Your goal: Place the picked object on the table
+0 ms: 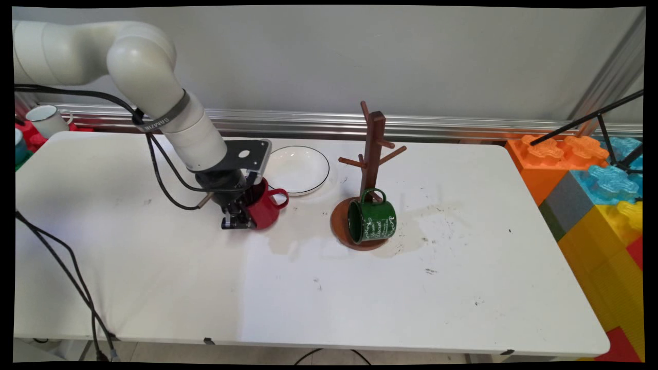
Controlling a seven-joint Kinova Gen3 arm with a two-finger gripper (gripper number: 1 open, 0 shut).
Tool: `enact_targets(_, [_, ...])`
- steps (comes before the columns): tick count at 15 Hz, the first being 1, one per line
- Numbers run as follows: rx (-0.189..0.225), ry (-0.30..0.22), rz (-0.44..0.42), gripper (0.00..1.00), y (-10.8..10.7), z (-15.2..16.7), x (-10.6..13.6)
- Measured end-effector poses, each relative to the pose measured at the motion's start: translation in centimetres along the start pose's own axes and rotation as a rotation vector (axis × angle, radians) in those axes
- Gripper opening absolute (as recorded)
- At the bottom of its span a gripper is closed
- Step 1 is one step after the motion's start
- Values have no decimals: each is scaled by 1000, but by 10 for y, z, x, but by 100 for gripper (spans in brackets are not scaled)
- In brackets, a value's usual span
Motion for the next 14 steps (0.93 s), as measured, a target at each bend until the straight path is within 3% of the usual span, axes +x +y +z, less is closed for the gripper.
enact_targets(4, [-2,-3,0,0,-3,7,2])
enact_targets(5, [-2,-1,-2,100,-4,9,3])
enact_targets(10, [-9,21,-10,100,-3,12,8])
enact_targets(14, [-4,67,-19,100,-2,4,15])
